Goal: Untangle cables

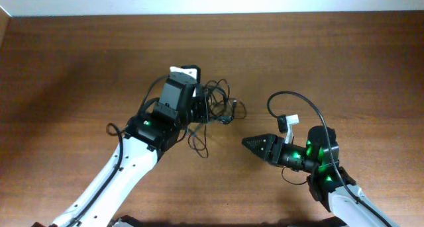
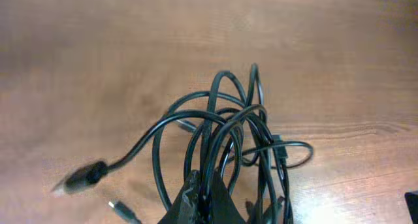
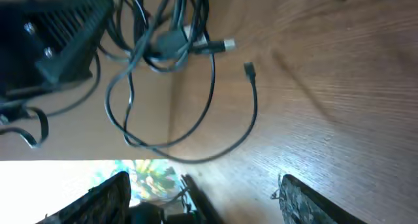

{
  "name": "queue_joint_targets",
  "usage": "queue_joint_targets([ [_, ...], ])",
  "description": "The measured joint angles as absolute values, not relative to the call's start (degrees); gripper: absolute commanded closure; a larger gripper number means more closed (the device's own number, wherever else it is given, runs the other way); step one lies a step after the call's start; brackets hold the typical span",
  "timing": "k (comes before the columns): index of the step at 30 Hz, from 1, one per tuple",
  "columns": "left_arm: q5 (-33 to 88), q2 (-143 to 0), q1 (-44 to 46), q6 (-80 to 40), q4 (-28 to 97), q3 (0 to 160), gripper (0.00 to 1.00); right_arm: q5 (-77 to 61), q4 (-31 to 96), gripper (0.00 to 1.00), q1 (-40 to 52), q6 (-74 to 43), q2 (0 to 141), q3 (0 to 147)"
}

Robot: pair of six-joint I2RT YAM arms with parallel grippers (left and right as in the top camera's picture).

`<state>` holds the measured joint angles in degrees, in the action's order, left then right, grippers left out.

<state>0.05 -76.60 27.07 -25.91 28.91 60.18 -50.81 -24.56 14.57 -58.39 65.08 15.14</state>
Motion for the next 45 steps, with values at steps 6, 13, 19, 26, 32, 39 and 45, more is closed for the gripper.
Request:
queue_joint_targets([
  [6,3.1,-76.7,27.1,-36.8,30.7,60.2,1.00,-35.5,-31.8,0.33,24.7,-74.8,65.0,15.1],
  [13,17.6,-76.7,27.3,-35.8,30.7,60.2,1.00,-19.0,-31.8,0.72,28.9,-85.0,65.0,15.1],
  [19,28.6,-76.7,32.2,-14.2,37.5,60.3,1.00,-14.4,-31.0,0.92,28.9,-77.9,65.0,15.1],
  [26,33.6,-76.5,28.0,3.0,44.0,60.2,1.00,-9.4,-19.2,0.92,29.9,-63.5,63.7,17.2],
  [32,26.8,-71.5,13.6,-0.8,43.9,59.9,1.00,-6.6,-17.3,0.93,30.3,-58.8,61.8,17.6],
  [39,8.3,-71.5,10.8,-37.5,43.4,59.9,0.97,-5.9,-11.6,0.92,30.1,-54.6,57.6,17.0],
  [45,-12.4,-71.2,7.1,-44.6,42.6,59.9,0.99,0.3,0.2,0.89,29.4,-53.6,57.6,15.7],
])
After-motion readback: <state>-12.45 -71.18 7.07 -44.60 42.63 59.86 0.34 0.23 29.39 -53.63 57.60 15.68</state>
